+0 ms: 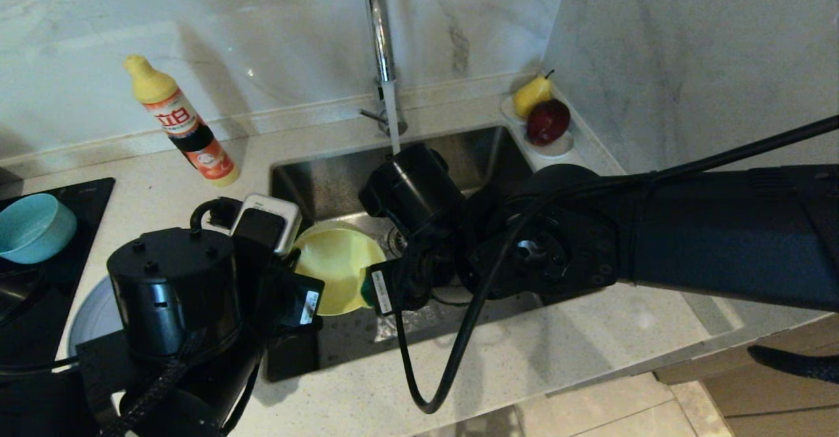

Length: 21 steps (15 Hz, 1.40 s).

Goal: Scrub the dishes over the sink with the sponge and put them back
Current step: Wipe the bowl

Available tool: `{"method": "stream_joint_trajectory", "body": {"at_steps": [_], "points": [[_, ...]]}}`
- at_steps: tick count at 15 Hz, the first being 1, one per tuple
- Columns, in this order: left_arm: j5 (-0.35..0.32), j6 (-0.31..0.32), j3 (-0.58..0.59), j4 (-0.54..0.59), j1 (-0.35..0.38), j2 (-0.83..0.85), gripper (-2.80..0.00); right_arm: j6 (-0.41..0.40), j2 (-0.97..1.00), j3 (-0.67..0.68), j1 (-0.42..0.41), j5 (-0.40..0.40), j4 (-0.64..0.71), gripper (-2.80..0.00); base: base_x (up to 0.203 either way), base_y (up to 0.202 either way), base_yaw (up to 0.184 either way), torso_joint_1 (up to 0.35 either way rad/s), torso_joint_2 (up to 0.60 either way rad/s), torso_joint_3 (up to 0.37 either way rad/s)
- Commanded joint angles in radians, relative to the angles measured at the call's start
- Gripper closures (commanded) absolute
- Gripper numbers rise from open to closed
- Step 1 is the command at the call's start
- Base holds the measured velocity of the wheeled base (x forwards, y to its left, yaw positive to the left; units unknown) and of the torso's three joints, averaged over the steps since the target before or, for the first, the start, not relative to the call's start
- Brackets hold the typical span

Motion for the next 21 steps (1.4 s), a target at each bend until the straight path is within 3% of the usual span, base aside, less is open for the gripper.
{"method": "stream_joint_trajectory", "body": {"at_steps": [1, 12, 17, 21], "points": [[0.005, 0.012, 0.028, -0.037, -0.022, 0.011, 0.0, 0.002, -0.024, 0.0, -0.003, -0.001, -0.006, 0.0, 0.0, 0.0, 0.0, 0.0, 0.0, 0.0], [0.087, 0.01, -0.001, -0.079, -0.004, 0.044, 0.0, 0.05, -0.138, 0.02, 0.009, 0.004, 0.091, 0.0, 0.0, 0.0, 0.0, 0.0, 0.0, 0.0], [0.098, 0.022, -0.032, -0.082, 0.017, 0.063, 0.0, 0.064, -0.109, 0.01, 0.06, 0.007, 0.143, 0.0, 0.0, 0.0, 0.0, 0.0, 0.0, 0.0], [0.098, 0.057, -0.016, -0.171, 0.015, 0.106, 0.0, 0.086, -0.081, 0.0, 0.087, 0.001, 0.139, 0.0, 0.0, 0.0, 0.0, 0.0, 0.0, 0.0]]}}
